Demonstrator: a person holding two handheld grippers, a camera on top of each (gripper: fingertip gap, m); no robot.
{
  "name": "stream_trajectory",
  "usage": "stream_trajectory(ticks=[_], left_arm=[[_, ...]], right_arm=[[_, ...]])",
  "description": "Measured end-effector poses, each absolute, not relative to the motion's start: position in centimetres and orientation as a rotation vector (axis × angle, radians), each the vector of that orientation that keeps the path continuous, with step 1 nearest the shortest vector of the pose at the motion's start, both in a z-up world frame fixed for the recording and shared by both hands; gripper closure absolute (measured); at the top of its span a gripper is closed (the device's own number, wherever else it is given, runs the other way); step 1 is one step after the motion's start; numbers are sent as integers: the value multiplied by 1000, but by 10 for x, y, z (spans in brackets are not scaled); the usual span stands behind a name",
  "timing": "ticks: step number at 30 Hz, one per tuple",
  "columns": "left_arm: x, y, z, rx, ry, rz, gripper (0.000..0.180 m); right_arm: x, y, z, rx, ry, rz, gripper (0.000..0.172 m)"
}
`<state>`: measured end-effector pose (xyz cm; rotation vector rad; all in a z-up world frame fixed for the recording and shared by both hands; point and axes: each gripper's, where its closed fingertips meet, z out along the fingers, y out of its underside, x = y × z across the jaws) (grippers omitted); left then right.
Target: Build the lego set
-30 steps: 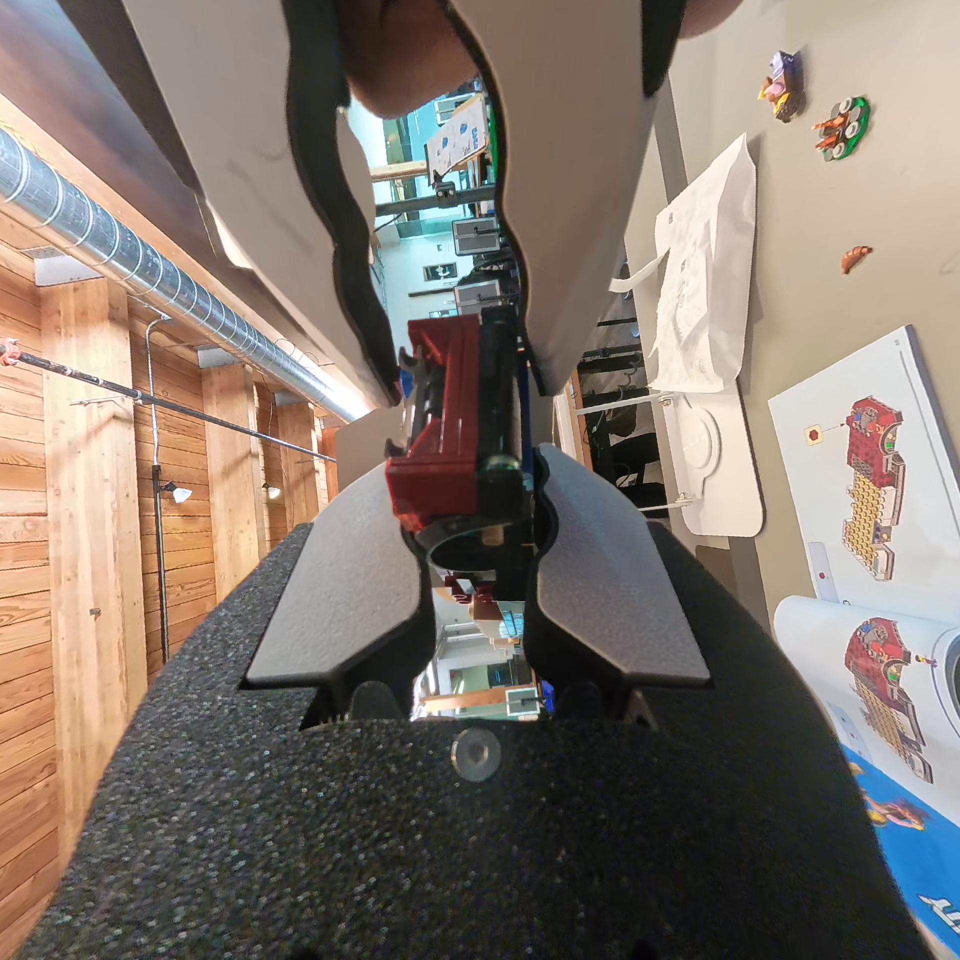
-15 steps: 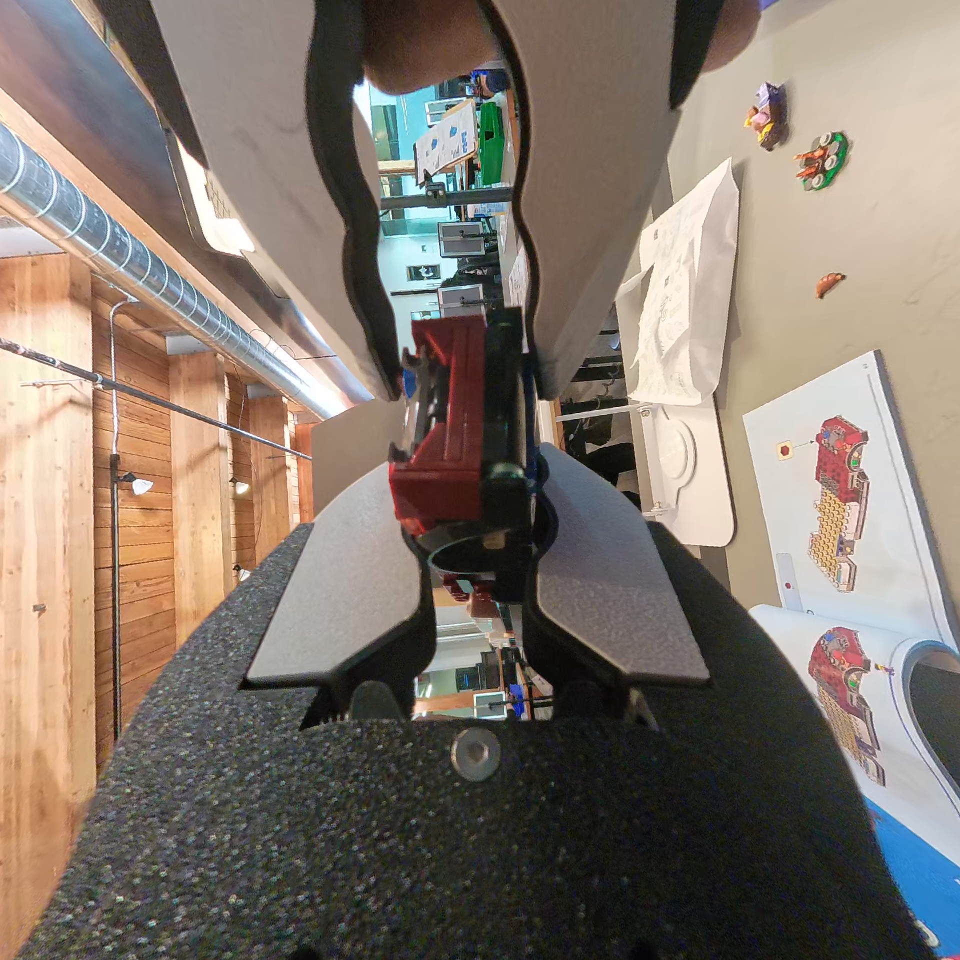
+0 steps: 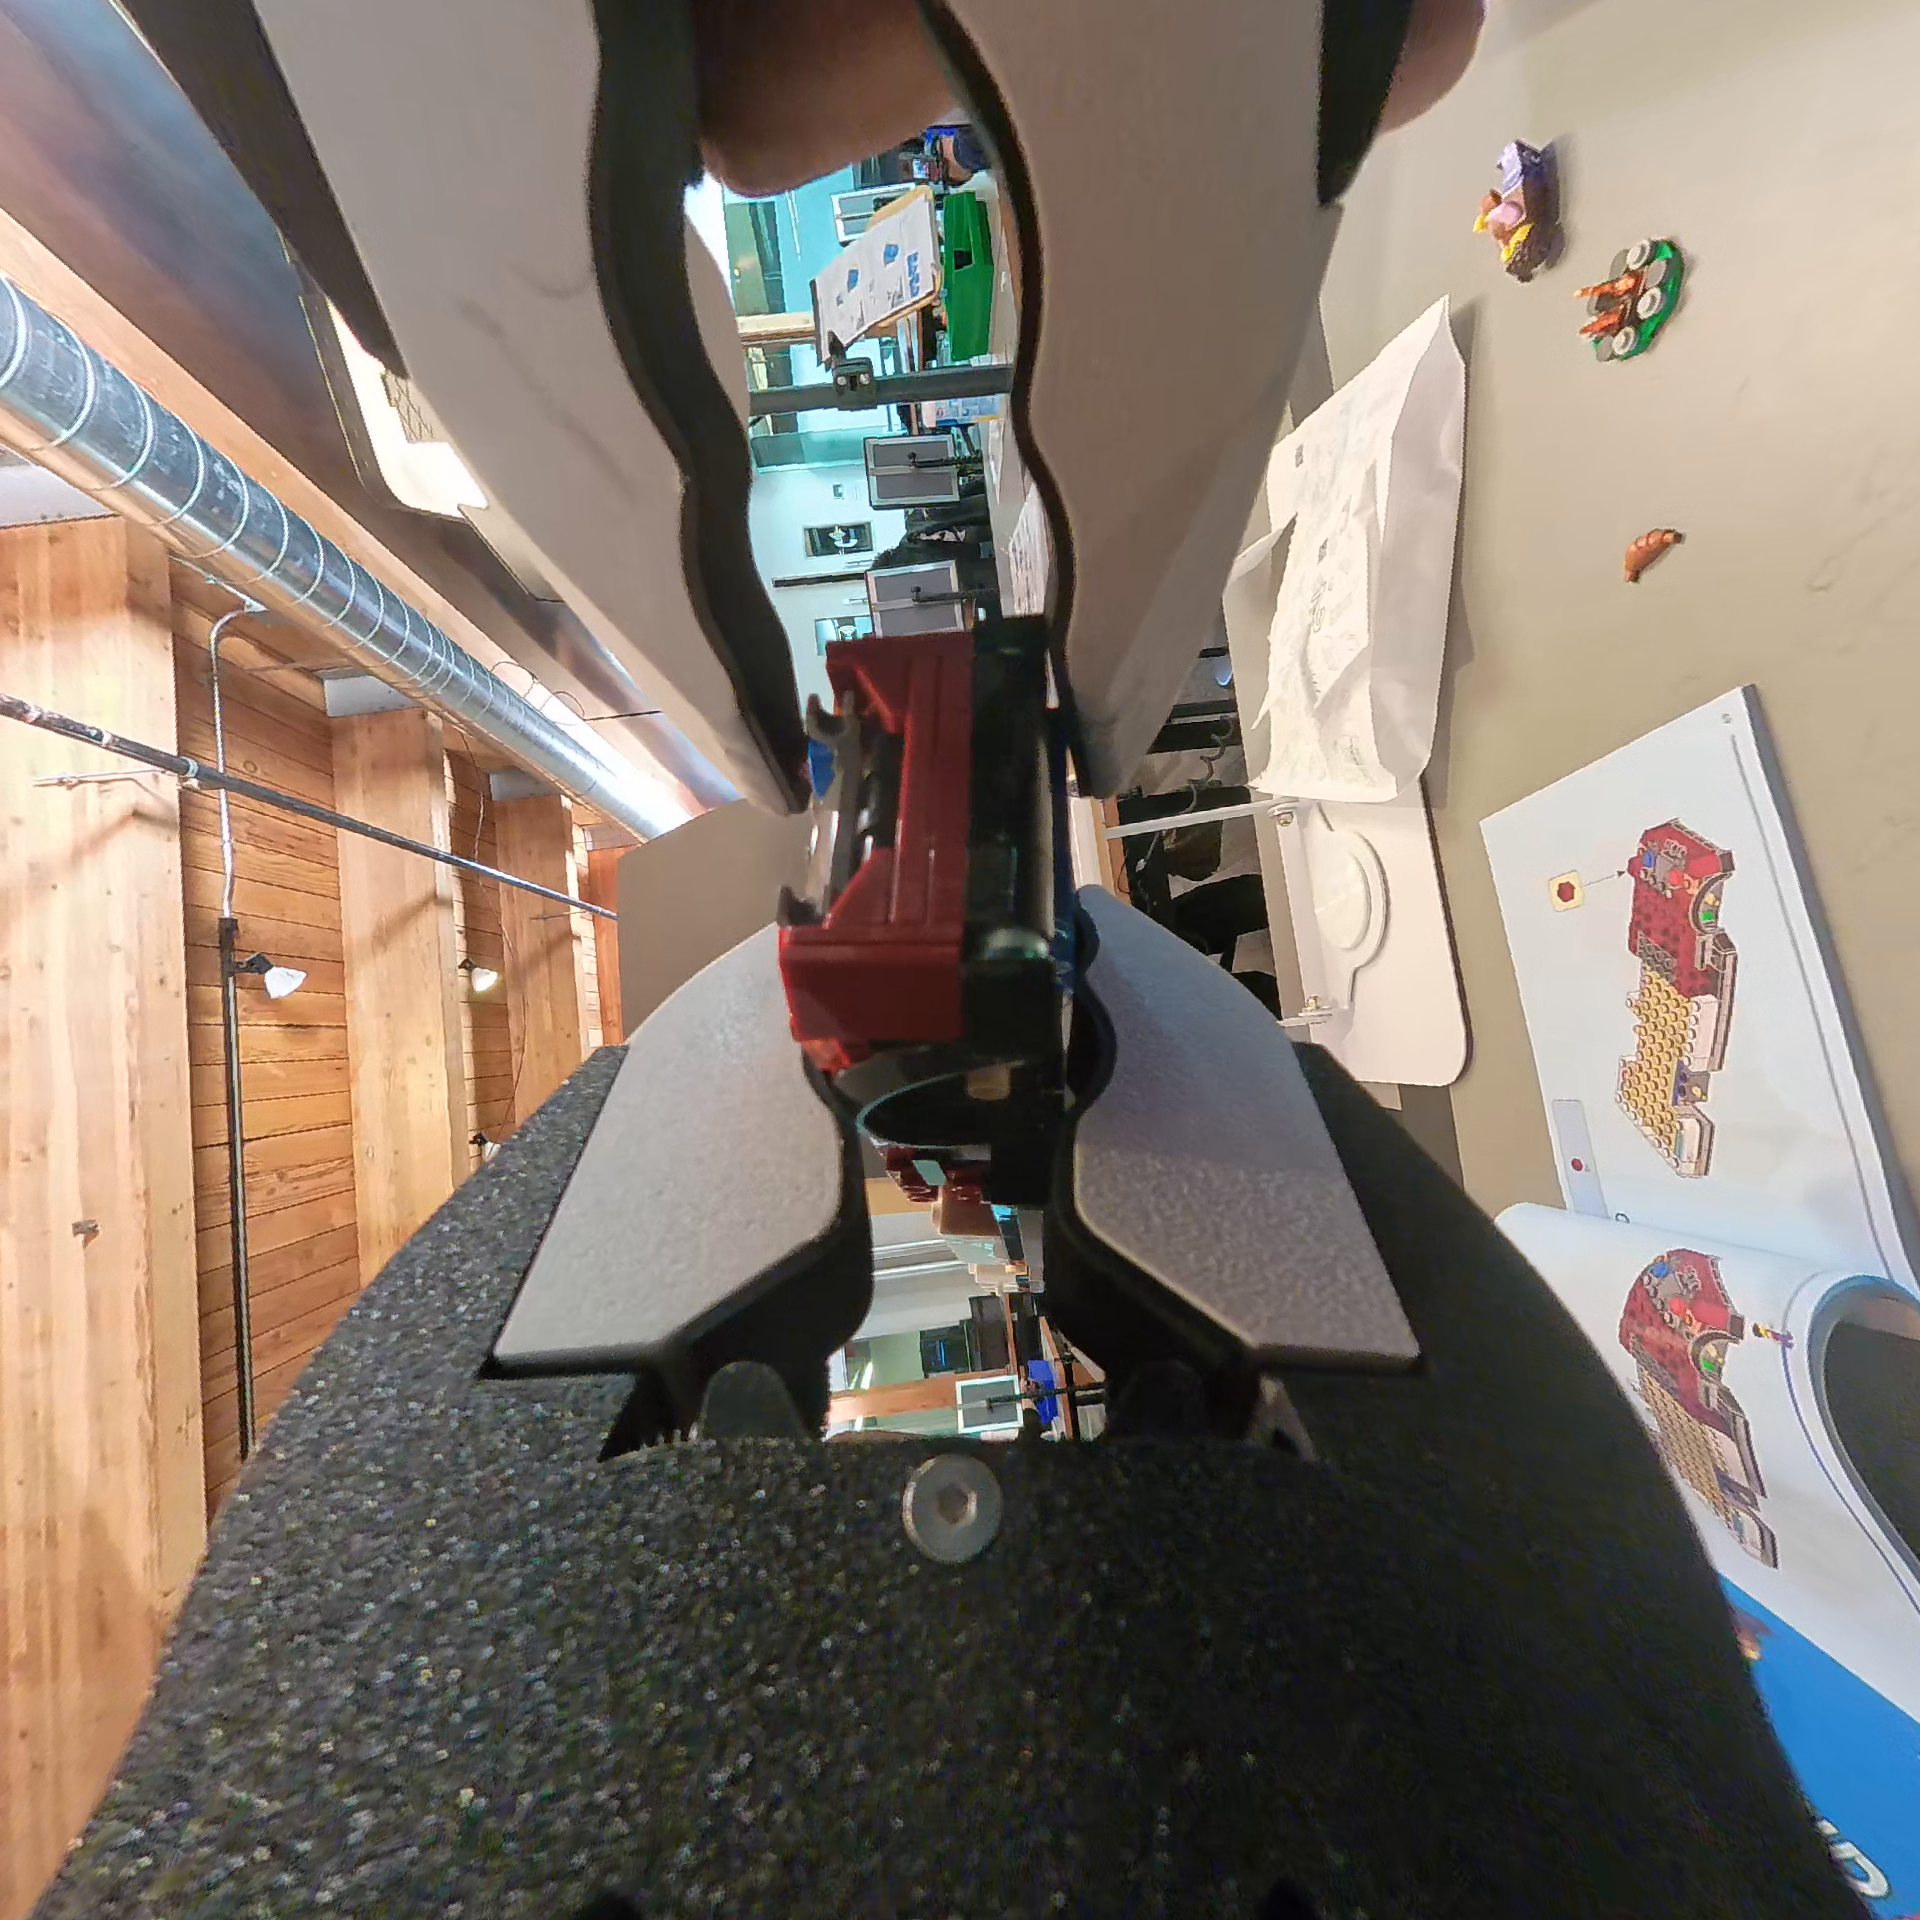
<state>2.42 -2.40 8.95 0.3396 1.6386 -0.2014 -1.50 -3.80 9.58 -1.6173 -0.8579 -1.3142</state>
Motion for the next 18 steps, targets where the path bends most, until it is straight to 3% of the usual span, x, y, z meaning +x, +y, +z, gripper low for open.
stream_trajectory(ticks=[18], left_arm=[[27, -26, 86, 343, 1647, -200, 144]], right_arm=[[-12, -39, 92, -1633, -871, -1299, 136]])
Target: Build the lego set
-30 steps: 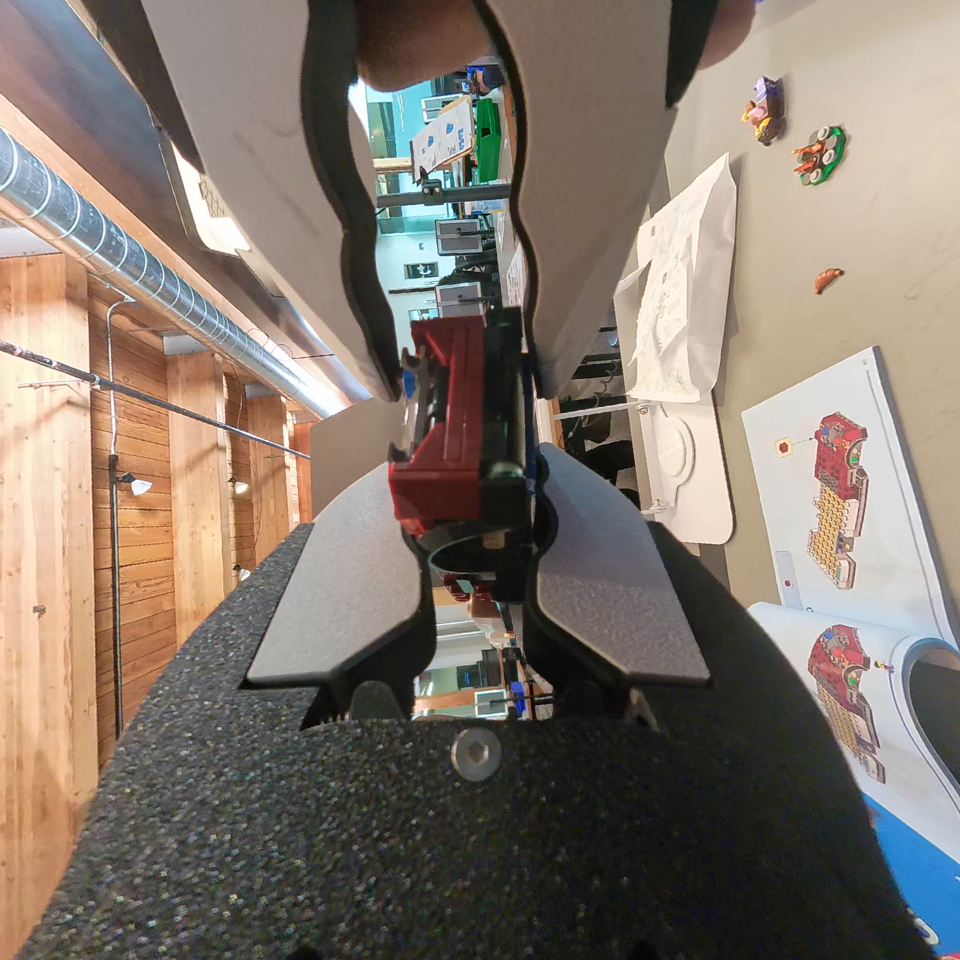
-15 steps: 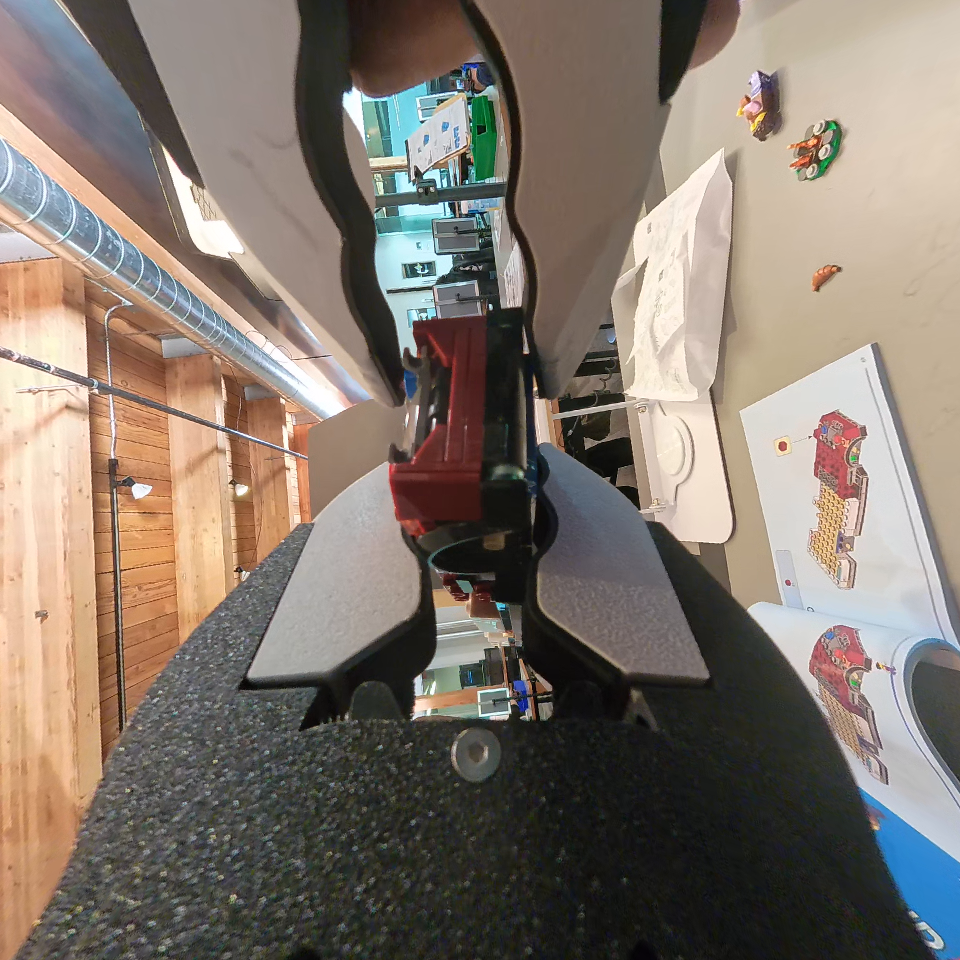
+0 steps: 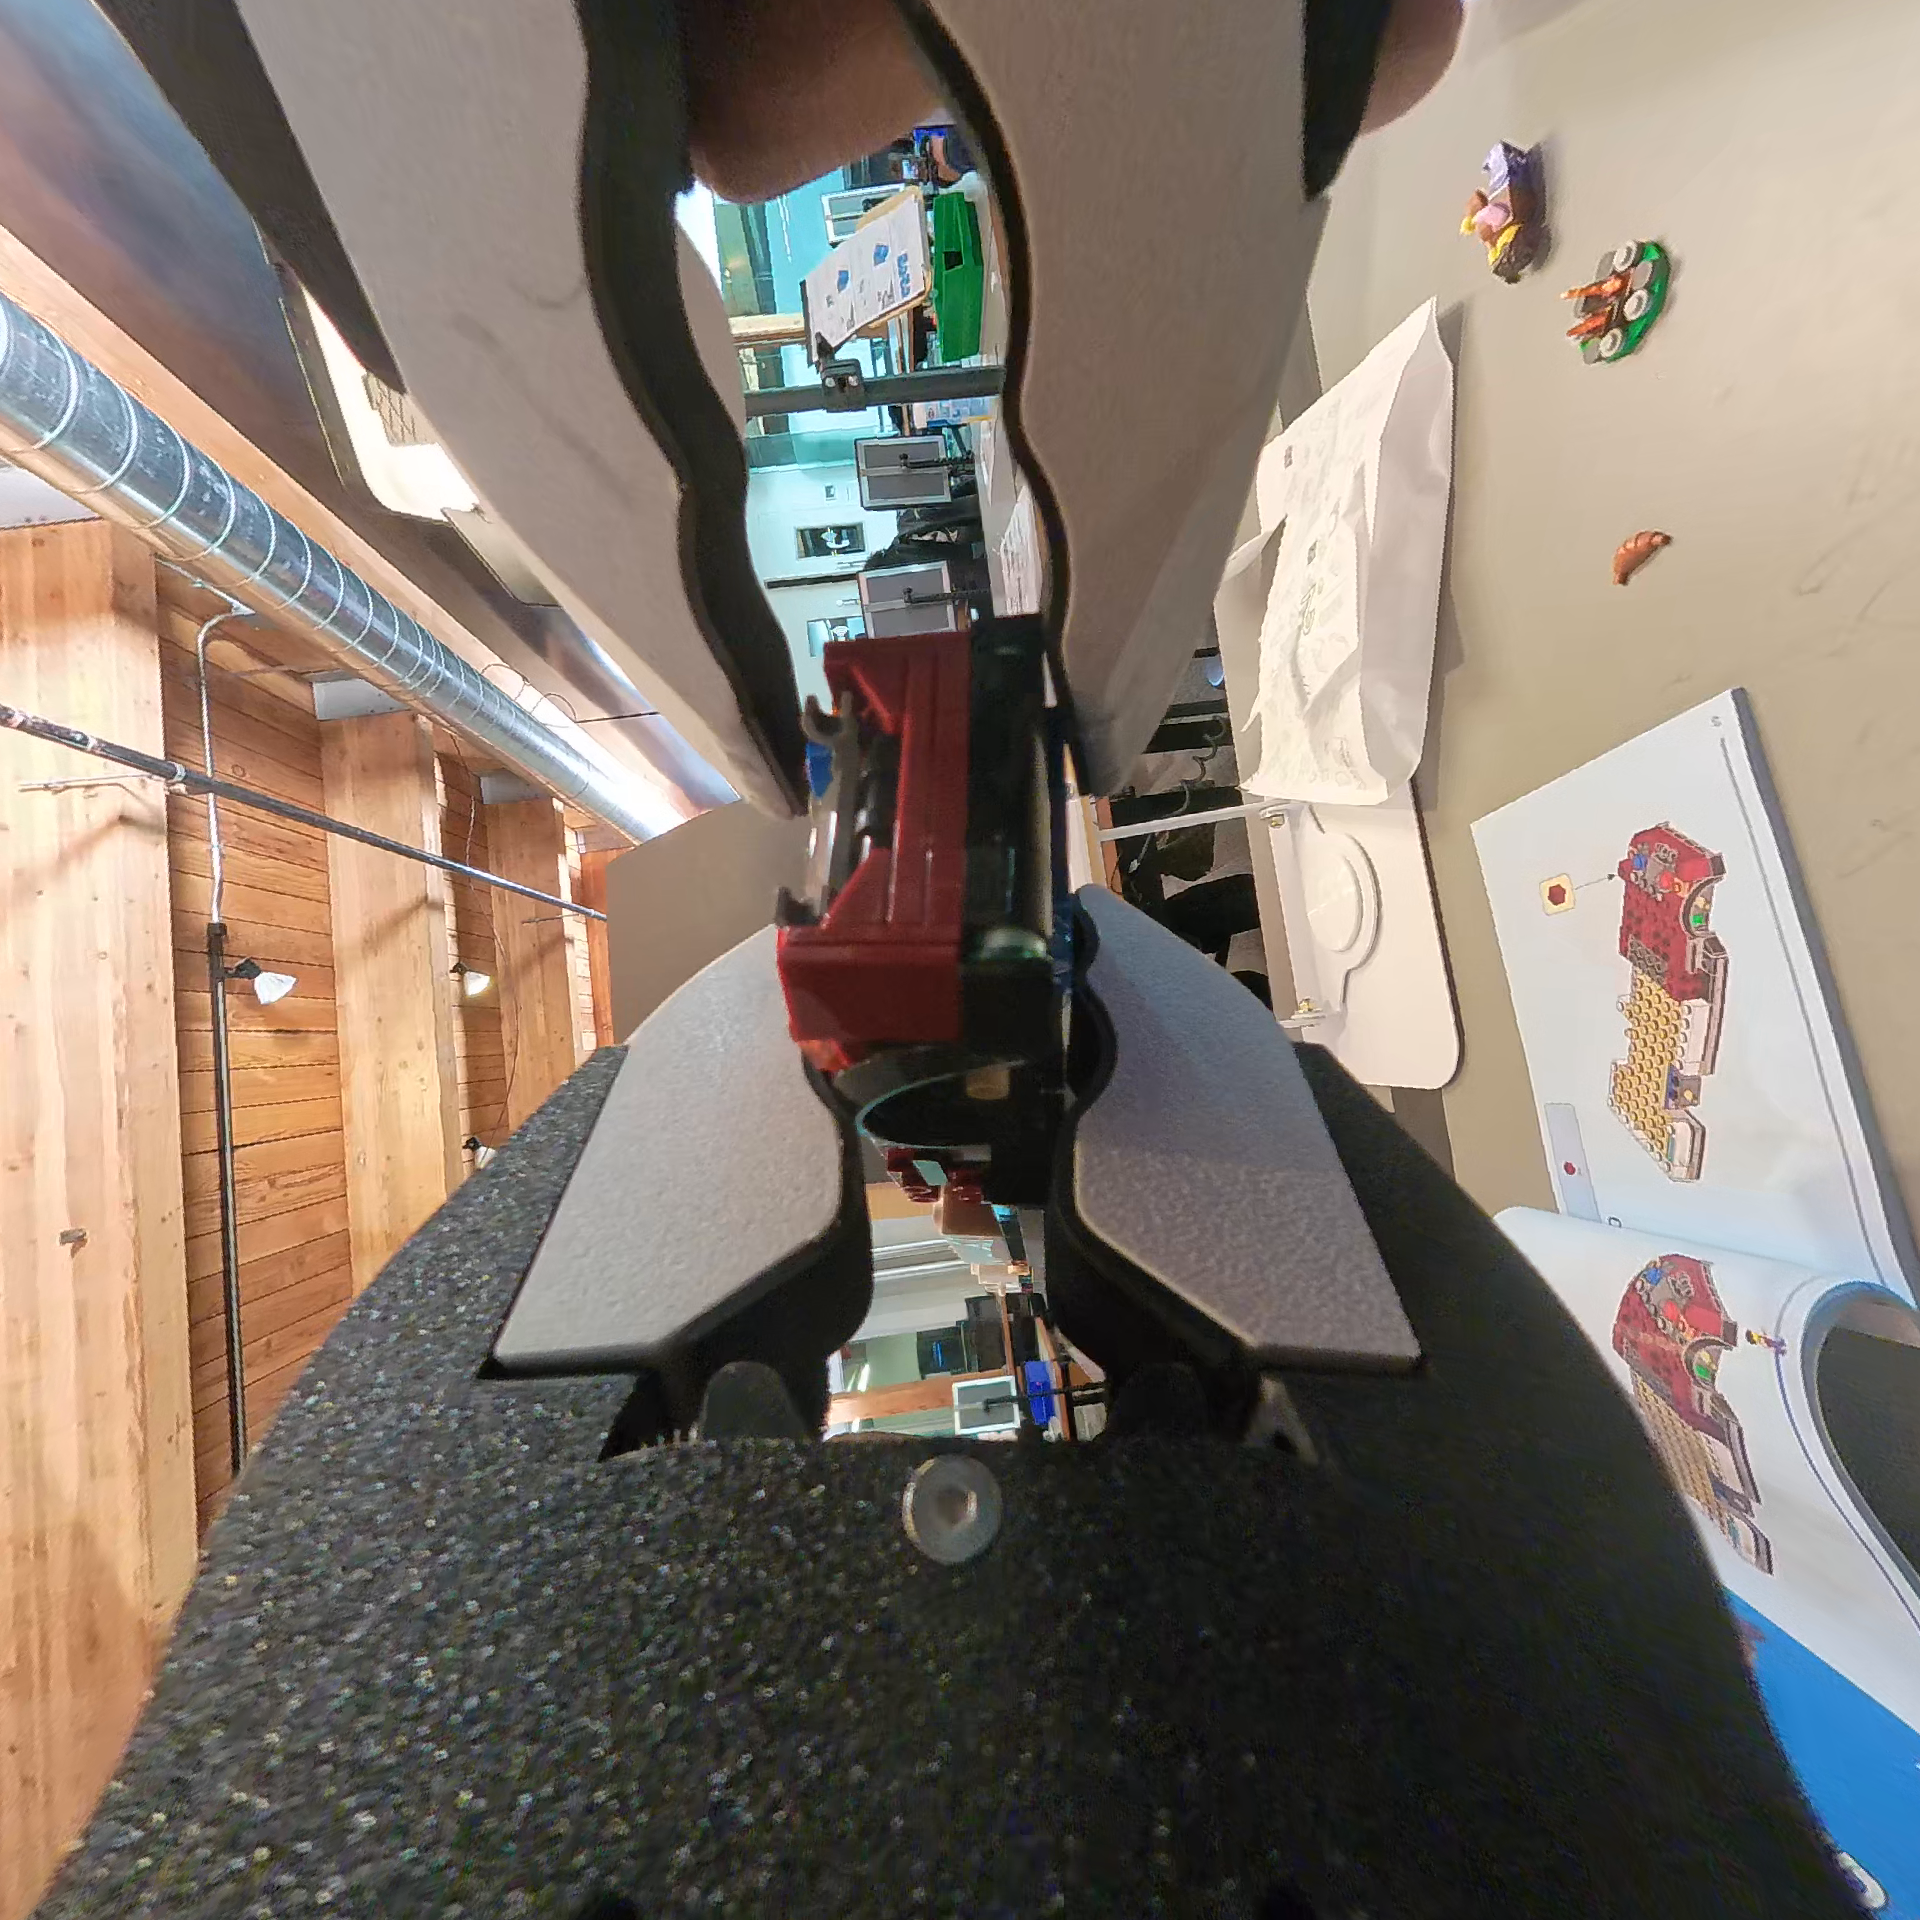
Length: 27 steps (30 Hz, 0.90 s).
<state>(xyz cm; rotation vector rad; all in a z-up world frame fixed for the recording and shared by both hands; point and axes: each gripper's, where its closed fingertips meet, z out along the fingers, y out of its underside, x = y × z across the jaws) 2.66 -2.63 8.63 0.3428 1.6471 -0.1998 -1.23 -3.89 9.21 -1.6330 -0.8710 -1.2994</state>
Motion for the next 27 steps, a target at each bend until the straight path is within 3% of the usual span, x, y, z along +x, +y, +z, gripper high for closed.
stream_trajectory(ticks=[22, 27], left_arm=[[32, -25, 80, 341, 1656, -181, 143], [39, -18, 83, 308, 1629, -149, 144]], right_arm=[[-6, -38, 86, -1682, -849, -1278, 135], [-7, -41, 89, -1675, -833, -1256, 126]])
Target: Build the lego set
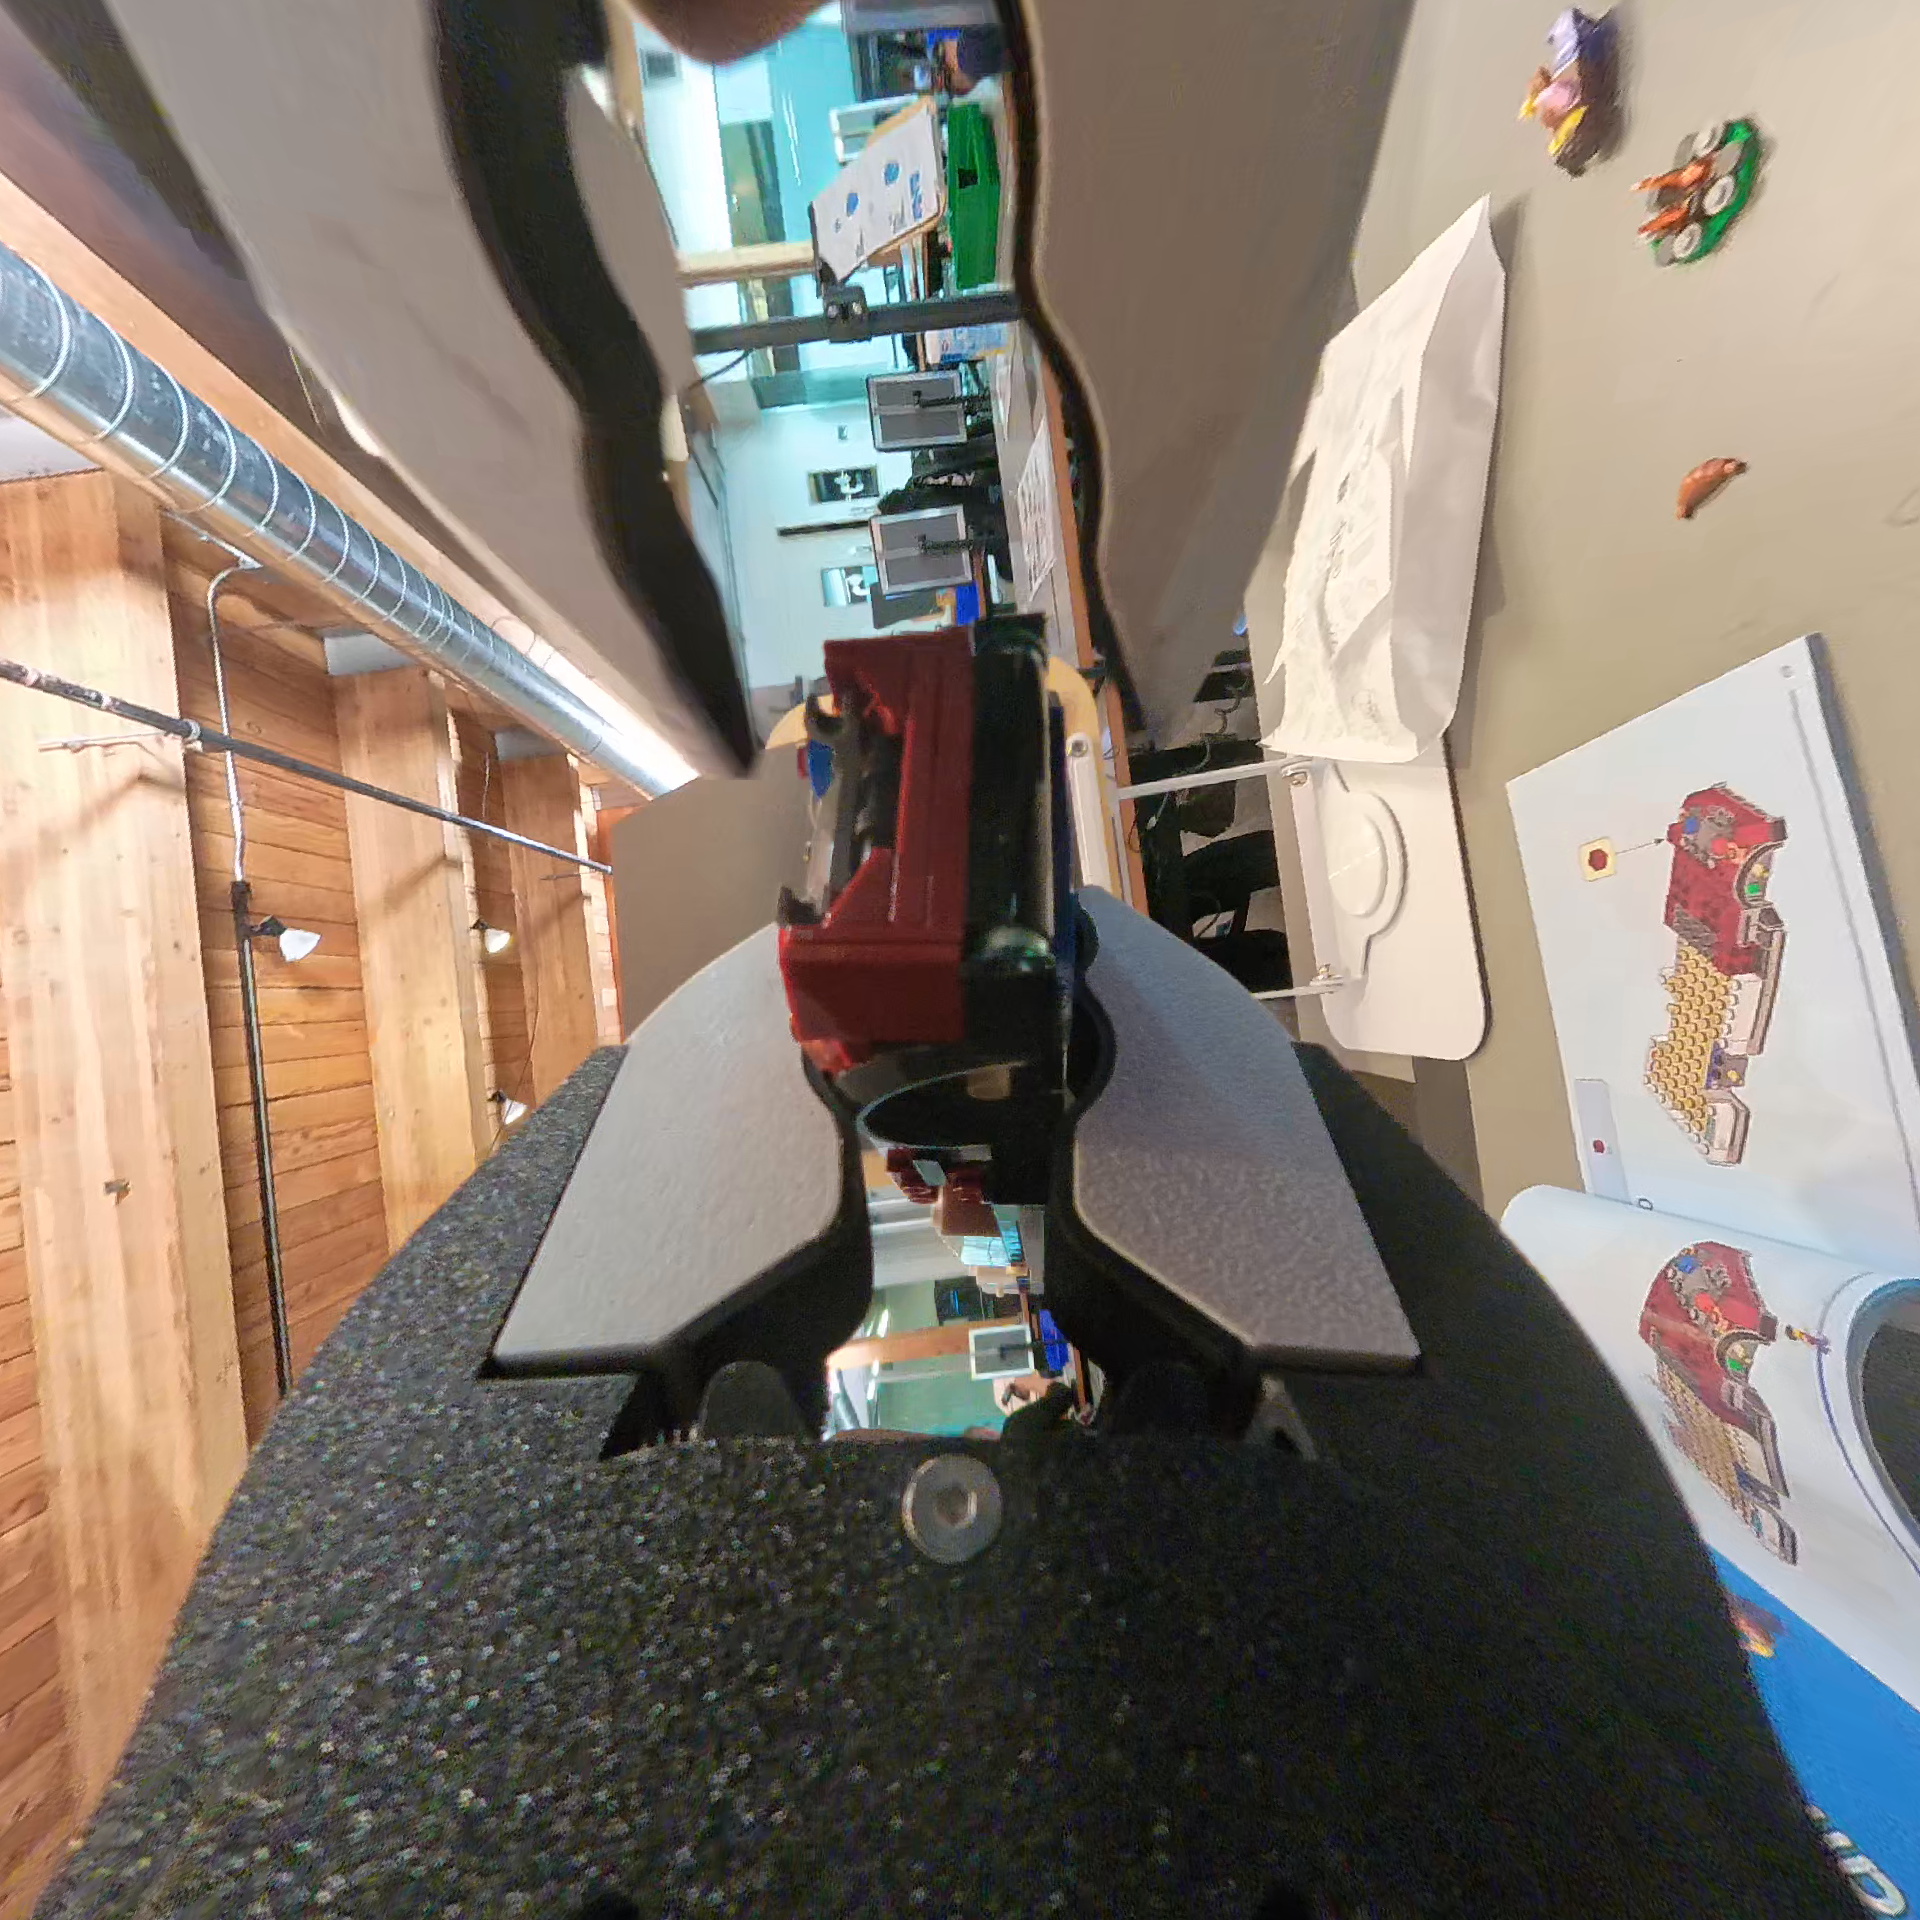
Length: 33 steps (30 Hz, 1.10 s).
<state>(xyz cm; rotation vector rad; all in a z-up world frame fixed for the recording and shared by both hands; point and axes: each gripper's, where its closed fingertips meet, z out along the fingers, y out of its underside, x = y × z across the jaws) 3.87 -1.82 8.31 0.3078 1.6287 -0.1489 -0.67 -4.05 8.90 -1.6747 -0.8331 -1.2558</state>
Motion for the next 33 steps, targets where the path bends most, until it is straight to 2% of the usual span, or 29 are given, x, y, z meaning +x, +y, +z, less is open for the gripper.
stream_trajectory(ticks=[3, 21, 33], left_arm=[[39, -14, 87, 286, 1620, -172, 144], [0, -38, 116, 469, 1385, -760, 143], [-9, -40, 123, 480, 1332, -845, 143]], right_arm=[[-4, -46, 98, -1662, -790, -1277, 116], [-30, -45, 109, -1553, -820, -1179, 121], [-39, -46, 111, -1520, -835, -1162, 122]])
